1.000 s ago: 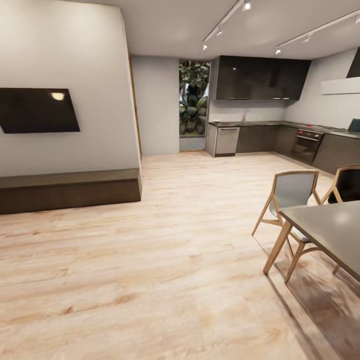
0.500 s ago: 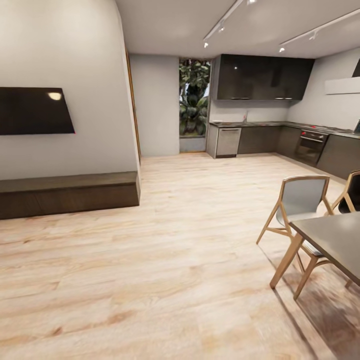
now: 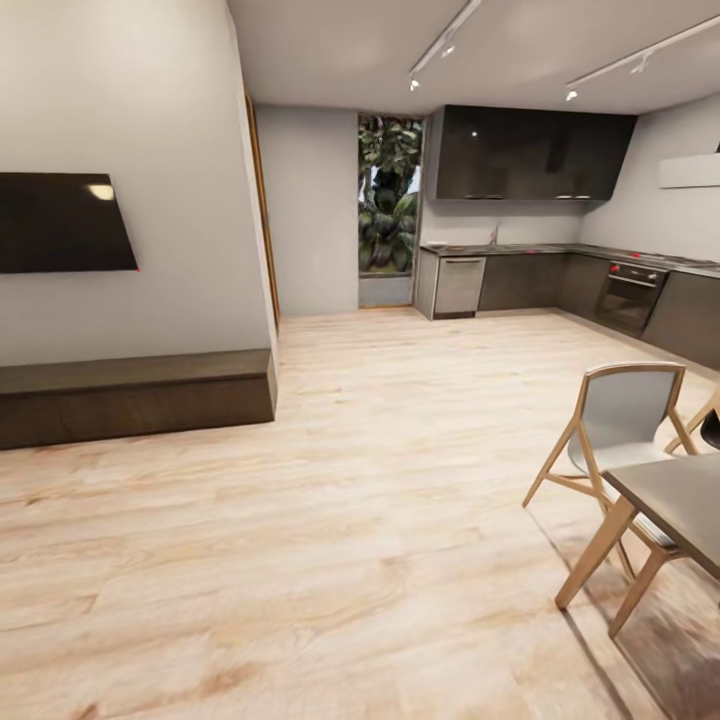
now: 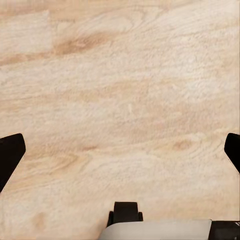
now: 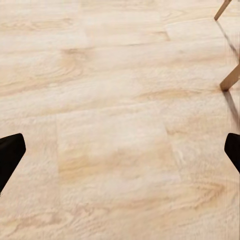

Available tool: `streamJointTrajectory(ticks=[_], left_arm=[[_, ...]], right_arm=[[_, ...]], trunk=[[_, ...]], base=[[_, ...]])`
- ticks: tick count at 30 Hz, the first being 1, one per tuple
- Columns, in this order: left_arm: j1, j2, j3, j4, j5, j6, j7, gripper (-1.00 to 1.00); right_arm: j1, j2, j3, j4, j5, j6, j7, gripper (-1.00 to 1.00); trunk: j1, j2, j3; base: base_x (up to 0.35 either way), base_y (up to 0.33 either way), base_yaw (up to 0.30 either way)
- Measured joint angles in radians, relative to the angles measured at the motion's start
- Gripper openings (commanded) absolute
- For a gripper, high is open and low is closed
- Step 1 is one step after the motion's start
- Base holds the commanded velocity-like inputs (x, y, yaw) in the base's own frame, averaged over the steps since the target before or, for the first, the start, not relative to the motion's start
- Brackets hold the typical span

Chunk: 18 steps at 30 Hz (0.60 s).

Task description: In the kitchen, take the Vidalia onion out of the sink, dice it on the chopping board with the paring knife, put the diced onion into the bowl on the countertop, then place both the paring knife and the chopping board into the sink.

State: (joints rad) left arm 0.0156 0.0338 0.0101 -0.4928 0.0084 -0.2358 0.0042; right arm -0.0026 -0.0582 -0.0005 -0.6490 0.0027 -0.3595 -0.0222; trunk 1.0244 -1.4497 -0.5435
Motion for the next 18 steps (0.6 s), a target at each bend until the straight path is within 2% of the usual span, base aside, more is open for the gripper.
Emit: streamJointTrajectory(ticks=[18], left_arm=[[0.0,0.0,0.0,0.0,0.0,-0.001,0.0,1.0]], right_arm=[[0.0,0.0,0.0,0.0,0.0,0.0,0.0,1.0]], trunk=[[0.0,0.0,0.0]], base=[[0.322,0.0,0.0]])
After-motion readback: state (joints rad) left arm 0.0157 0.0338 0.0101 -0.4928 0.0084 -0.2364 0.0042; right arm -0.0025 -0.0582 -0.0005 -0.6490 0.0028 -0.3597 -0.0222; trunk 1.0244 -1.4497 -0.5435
